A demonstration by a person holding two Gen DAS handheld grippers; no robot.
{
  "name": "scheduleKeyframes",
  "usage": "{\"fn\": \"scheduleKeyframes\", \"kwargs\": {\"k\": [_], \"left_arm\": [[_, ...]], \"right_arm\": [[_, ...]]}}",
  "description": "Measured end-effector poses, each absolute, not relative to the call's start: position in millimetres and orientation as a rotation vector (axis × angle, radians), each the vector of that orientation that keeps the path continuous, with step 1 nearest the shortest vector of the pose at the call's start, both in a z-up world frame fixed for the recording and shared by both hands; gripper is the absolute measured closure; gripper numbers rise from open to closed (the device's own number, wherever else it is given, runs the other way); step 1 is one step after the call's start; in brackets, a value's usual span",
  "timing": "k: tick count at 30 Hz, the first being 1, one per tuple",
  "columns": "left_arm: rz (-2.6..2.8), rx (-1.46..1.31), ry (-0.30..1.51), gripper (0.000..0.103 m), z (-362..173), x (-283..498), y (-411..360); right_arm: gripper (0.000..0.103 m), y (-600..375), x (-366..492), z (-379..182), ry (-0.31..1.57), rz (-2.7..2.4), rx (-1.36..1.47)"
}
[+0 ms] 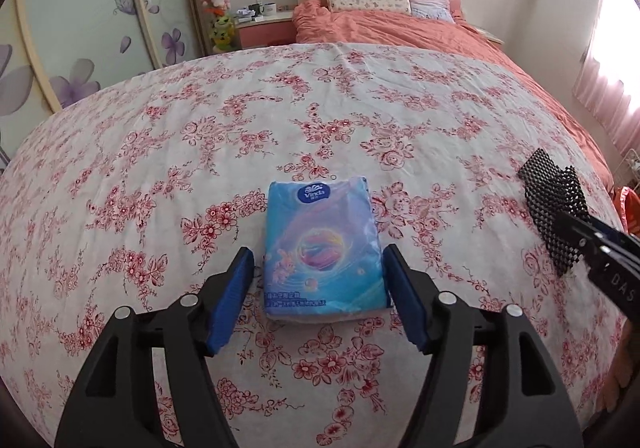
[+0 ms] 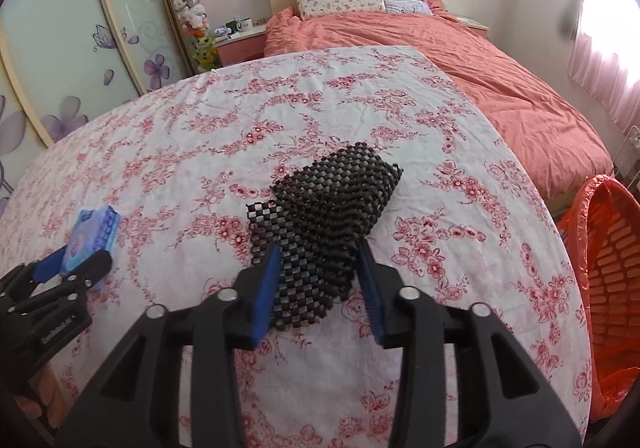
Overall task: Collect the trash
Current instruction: 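Grasp the blue tissue pack with the left tool while the right tool holds the mesh pad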
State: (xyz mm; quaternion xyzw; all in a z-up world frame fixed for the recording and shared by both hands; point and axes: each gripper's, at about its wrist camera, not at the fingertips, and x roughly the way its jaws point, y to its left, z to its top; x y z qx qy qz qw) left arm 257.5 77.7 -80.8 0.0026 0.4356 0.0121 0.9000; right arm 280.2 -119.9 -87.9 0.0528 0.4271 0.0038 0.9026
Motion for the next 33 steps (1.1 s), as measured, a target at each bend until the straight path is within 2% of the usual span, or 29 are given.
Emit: {"fn": "scheduleKeyframes", "kwargs": {"k": [2,33], "left_arm": [[0.029,0.001,0.902,0.036,-80.5,257.3,79.5],[0.044,-0.010,0.905,0.031,-81.5,254.9,83.1]], "right_arm": [[0.057,-115.8,281.7,-89.2,0.885,0.004,0.092],[0.057,-115.2,284.4,-90.8,0.891,-0.004,0.093]]}}
